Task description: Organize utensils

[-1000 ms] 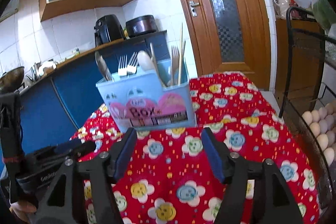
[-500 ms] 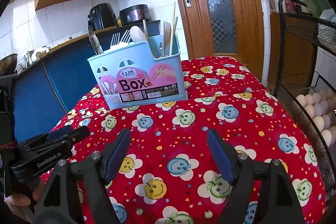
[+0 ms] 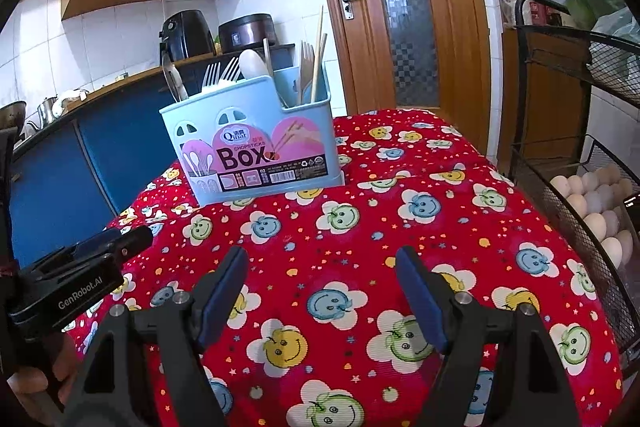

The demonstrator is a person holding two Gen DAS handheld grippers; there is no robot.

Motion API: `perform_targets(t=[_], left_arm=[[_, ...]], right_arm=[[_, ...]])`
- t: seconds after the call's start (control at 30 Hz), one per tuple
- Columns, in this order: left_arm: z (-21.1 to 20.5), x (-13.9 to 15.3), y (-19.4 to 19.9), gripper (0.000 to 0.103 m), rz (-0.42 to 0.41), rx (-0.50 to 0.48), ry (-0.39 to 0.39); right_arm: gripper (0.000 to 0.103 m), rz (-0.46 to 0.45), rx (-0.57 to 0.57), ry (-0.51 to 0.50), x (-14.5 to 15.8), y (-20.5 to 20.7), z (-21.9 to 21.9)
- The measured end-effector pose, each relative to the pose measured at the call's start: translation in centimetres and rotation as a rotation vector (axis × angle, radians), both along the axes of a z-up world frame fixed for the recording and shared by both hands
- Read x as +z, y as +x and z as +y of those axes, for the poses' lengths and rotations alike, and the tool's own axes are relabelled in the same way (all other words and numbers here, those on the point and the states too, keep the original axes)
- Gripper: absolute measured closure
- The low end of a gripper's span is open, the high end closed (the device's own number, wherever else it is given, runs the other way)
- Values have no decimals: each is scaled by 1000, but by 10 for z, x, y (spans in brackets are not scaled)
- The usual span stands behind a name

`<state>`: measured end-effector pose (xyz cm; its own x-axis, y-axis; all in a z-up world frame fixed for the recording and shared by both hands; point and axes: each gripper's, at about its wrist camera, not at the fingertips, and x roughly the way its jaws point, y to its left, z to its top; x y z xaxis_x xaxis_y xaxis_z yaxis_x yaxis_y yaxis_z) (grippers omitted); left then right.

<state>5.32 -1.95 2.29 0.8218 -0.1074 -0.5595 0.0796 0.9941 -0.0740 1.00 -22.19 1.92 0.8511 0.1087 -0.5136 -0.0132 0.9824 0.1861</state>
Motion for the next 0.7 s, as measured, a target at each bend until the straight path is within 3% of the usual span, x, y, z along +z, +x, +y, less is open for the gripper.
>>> perform_targets(t=[0.7], left_arm=[[-2, 3, -5, 53, -28, -2, 12]], right_arm=[[25, -8, -4, -3, 1, -1, 0]])
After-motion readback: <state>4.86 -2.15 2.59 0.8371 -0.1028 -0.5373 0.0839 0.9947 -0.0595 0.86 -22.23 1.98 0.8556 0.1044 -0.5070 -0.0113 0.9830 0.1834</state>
